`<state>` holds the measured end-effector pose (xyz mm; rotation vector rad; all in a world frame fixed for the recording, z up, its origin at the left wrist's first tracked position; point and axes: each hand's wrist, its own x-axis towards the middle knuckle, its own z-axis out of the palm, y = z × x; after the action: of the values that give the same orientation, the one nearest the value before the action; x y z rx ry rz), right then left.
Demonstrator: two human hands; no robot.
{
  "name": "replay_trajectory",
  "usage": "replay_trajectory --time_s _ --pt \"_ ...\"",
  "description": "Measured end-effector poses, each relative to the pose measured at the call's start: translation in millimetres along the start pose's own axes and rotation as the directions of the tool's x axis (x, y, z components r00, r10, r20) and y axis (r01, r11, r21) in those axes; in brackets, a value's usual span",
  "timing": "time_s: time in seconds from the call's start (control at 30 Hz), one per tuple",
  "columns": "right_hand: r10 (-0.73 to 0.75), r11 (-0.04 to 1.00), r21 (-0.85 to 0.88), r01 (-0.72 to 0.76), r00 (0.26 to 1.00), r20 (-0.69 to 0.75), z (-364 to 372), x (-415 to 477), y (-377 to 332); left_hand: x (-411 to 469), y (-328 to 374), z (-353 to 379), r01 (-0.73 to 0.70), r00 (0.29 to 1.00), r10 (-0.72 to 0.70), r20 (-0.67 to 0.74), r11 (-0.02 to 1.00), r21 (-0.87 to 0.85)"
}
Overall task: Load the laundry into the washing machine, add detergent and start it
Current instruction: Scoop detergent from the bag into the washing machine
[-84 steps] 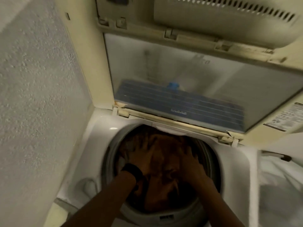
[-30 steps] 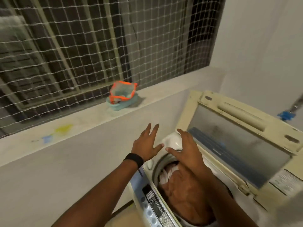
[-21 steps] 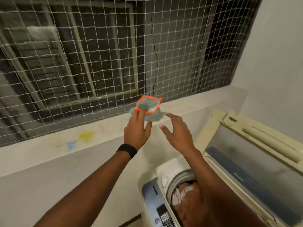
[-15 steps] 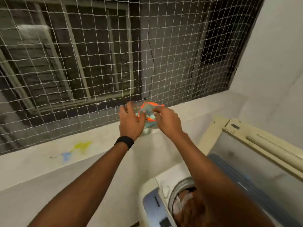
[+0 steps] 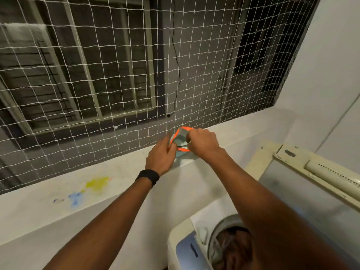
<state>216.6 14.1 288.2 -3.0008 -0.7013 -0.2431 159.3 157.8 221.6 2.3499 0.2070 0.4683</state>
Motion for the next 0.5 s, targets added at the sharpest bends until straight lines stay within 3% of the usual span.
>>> replay_trajectory --time_s 0.17,0.27,0.5 --pt "-0.051 0.991 -0.129 0.035 0.99 -0.13 0 -6 3 -4 0 -2 0.011 1.0 -0.011 0.003 1.0 0.017" --pt "-0.057 0.989 -0.14 0.038 0.99 -0.13 1 -5 0 -4 -1 0 0.021 1.0 -0.021 -0.003 1.0 -0.006" --pt "0.025 0.993 0.116 -0.015 0.996 -0.091 10 0 -17 -8 2 -4 0.081 0.996 -0.079 0.036 0.994 -0.075"
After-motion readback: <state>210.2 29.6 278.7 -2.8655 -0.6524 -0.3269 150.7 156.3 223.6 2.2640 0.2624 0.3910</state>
